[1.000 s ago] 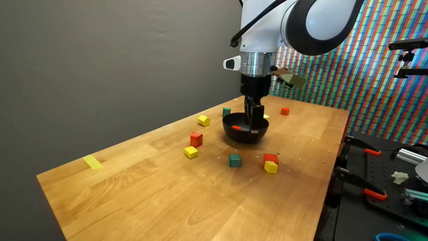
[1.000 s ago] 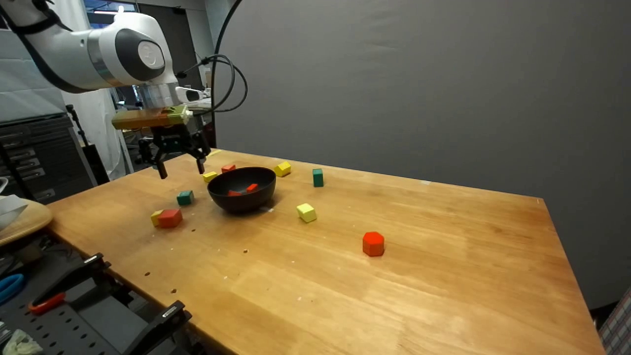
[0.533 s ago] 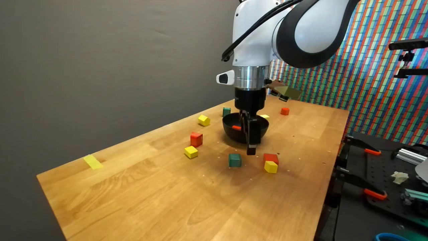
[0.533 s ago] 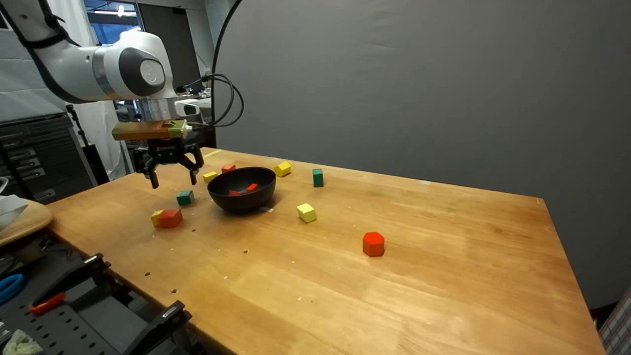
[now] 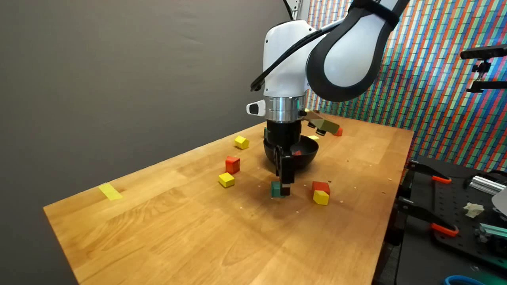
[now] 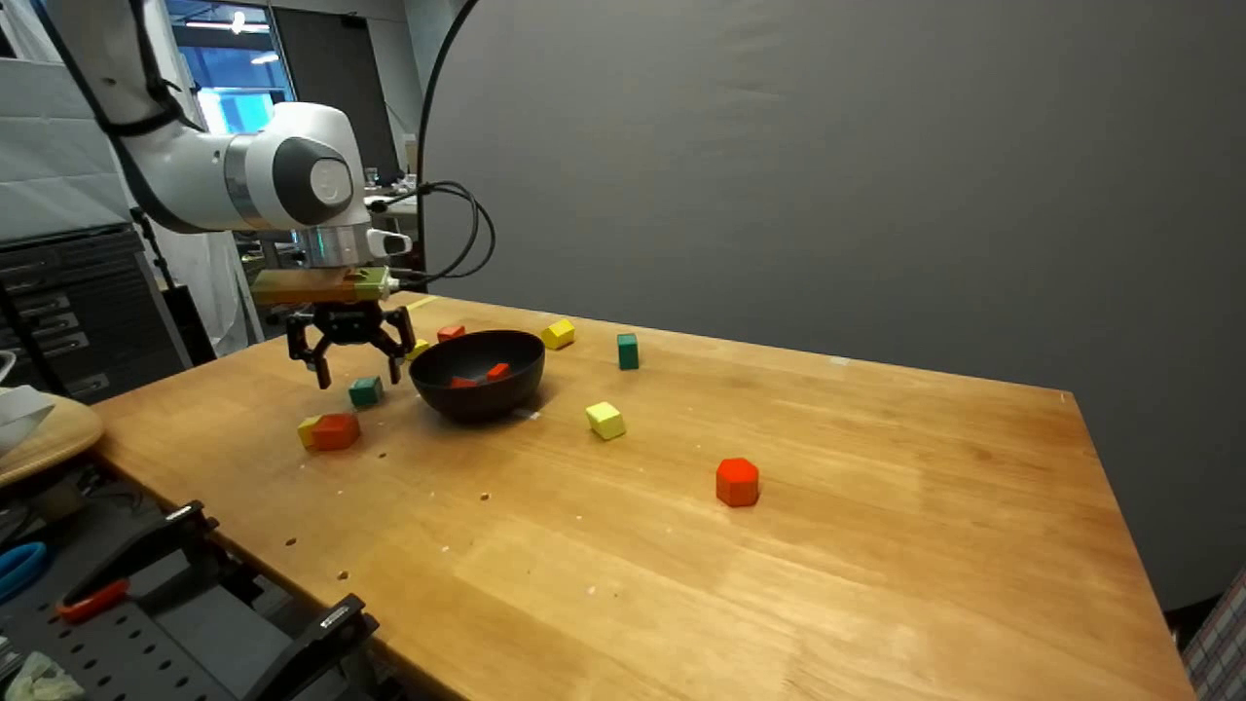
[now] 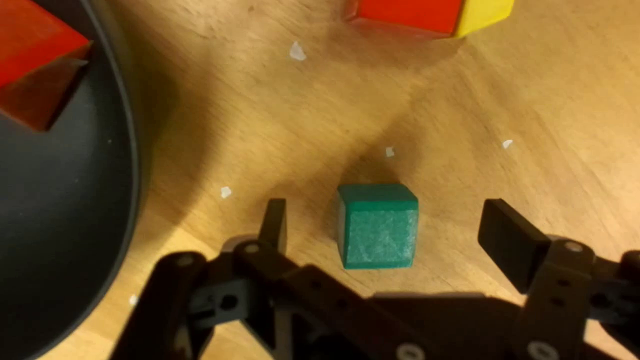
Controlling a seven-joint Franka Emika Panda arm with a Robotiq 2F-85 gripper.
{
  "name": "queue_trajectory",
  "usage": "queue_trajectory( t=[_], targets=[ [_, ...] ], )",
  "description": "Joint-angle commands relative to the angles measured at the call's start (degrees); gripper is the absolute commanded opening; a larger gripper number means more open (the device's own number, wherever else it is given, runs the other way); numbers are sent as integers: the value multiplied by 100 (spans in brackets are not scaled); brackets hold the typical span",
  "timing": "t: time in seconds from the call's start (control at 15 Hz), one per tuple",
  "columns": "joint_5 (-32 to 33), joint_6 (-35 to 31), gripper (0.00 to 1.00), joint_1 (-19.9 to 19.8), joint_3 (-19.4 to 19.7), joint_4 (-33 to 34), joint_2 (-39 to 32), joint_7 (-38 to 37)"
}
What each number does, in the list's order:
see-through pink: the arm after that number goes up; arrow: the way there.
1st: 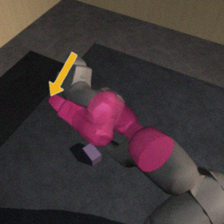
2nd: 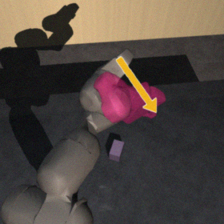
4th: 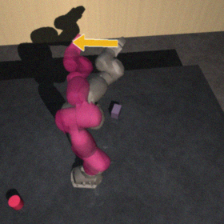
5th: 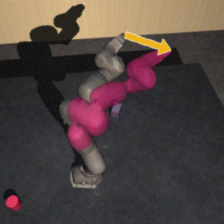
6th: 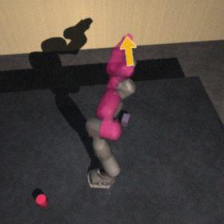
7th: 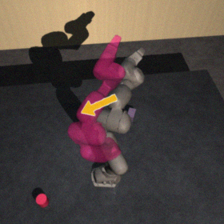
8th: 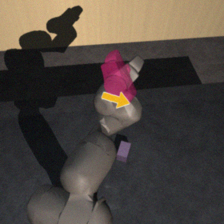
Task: Put all the blocks on the table in the black bowl
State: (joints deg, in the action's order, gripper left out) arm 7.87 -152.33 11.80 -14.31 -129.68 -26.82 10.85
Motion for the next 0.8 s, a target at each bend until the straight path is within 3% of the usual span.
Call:
queue_trajectory(
  t=[0.0,0.27,0.47,0.6,0.73],
  targets=[
    [53,-83,66,63,56,323,-310,72],
    [140,-6,33,120,140,330,-241,-17],
    [261,73,14,139,197,122,168,-71],
    [203,468,14,58,120,-93,688,-36],
    [523,403,14,145,310,-455,1387,-222]
  ],
)
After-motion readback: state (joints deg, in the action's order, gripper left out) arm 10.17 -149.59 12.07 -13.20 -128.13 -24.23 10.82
